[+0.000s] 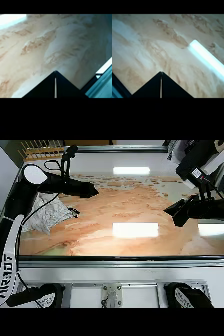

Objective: Fold the clothes and pants, and hang the long-sleeved shirts on hangers.

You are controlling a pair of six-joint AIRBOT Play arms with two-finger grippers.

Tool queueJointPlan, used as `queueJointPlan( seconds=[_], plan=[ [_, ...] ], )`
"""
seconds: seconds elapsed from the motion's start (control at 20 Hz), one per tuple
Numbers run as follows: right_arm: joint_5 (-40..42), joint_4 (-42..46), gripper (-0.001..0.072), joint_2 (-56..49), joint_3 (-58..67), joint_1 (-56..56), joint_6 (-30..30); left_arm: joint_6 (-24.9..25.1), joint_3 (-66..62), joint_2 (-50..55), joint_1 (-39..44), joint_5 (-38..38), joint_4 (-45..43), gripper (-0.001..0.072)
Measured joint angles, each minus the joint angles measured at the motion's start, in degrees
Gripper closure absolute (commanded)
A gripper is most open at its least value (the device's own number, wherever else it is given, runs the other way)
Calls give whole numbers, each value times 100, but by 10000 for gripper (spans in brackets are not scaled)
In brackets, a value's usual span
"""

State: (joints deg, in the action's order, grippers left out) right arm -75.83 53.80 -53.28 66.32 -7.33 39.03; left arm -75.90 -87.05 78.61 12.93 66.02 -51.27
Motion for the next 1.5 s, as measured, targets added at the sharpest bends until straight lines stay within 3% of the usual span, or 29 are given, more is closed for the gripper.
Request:
queueJointPlan(
  seconds=[0.05,0.1,0.25,0.45,0.55,0.8,1.05,1.1,1.2,1.25,1.5],
  plan=[
    [-2,0,686,0,0,0,0,2,-4,0,-13,-76,-4,104],
    [-2,2,686,0,0,0,0,9,-22,0,-55,-136,-79,-4],
    [0,0,686,0,0,0,0,20,-203,2,-367,-216,-868,-3],
    [-2,0,687,0,0,0,0,-595,-393,68,-1161,-295,-2905,-4],
    [-2,0,687,0,0,0,2,-863,-428,256,-1665,-326,-3521,-3],
    [-2,2,686,0,0,0,2,-1325,-452,1200,-2647,-428,-4011,-4],
    [0,0,686,0,0,0,0,-1458,-459,2262,-2927,-629,-4129,-3],
    [-2,0,686,0,0,0,0,-1471,-459,2428,-2924,-643,-4133,38],
    [-2,0,686,0,0,0,0,-1480,-459,2643,-2903,-643,-4142,628],
    [-2,2,686,0,0,0,2,-1495,-461,2684,-2885,-632,-4166,696],
    [-2,0,686,0,0,0,0,-1497,-470,2087,-2599,-560,-4155,696]
  ],
)
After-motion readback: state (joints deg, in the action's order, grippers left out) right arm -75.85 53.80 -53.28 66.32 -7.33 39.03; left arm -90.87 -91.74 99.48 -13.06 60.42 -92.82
